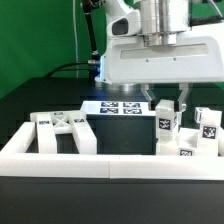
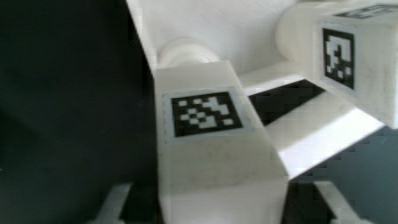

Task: Assemble chair

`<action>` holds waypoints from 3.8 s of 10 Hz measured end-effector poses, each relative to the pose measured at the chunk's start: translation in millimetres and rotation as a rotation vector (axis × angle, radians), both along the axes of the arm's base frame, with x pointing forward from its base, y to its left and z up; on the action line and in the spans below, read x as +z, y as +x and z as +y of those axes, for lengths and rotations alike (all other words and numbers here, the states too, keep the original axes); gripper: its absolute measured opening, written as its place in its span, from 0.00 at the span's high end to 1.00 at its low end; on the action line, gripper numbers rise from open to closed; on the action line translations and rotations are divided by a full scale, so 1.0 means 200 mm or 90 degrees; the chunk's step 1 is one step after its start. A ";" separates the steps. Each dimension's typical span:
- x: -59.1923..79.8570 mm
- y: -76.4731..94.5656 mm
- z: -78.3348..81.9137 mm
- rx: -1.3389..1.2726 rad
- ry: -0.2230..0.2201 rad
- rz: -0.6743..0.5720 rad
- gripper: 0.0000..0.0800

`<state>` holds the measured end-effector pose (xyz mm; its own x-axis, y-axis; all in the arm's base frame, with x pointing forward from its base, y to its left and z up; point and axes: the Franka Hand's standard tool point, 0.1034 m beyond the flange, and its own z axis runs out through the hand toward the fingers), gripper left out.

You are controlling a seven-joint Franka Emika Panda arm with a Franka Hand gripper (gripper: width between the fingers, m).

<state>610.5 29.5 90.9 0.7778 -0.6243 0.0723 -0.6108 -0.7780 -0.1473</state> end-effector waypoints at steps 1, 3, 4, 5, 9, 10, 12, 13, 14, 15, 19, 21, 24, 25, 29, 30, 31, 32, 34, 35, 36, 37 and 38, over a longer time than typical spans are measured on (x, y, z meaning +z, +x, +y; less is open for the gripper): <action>0.00 0.00 0.00 -0.062 0.007 -0.002 0.63; 0.00 0.00 0.05 -0.176 0.034 0.004 0.63; 0.00 0.00 0.08 -0.243 0.046 0.009 0.63; 0.00 0.00 0.12 -0.300 0.057 0.013 0.63; 0.00 0.00 0.21 -0.442 0.091 0.028 0.63; 0.00 0.00 0.20 -0.455 0.098 0.029 0.63; 0.00 0.00 0.21 -0.452 0.099 0.030 0.61; 0.00 0.00 0.20 -0.428 0.095 0.027 0.38; 0.00 0.01 0.17 -0.362 0.084 0.020 0.25; 0.00 0.01 0.16 -0.341 0.080 0.019 0.25; 0.00 0.02 0.15 -0.084 0.038 -0.006 0.19; 0.01 0.02 0.17 0.016 0.023 -0.013 0.19; 0.00 0.01 0.19 0.151 -0.003 -0.016 0.19; 0.00 0.01 0.19 0.189 -0.009 -0.020 0.19; 0.00 0.00 0.24 0.232 -0.018 -0.020 0.19; -0.01 0.00 0.24 0.241 -0.019 -0.019 0.19; -0.02 0.00 0.24 0.252 -0.021 -0.017 0.19; -0.02 0.00 0.22 0.259 -0.022 -0.018 0.19; -0.02 0.00 0.20 0.258 -0.024 -0.018 0.19; -0.02 0.00 0.18 0.257 -0.024 -0.019 0.19; -0.02 0.00 0.17 0.256 -0.025 -0.019 0.19; -0.03 0.00 0.16 0.255 -0.025 -0.017 0.19; -0.03 0.00 0.16 0.255 -0.025 -0.017 0.35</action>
Offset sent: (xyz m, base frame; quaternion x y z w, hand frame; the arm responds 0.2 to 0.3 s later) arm -0.0045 0.0125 -0.0034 -0.0067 -0.0003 0.2762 0.9611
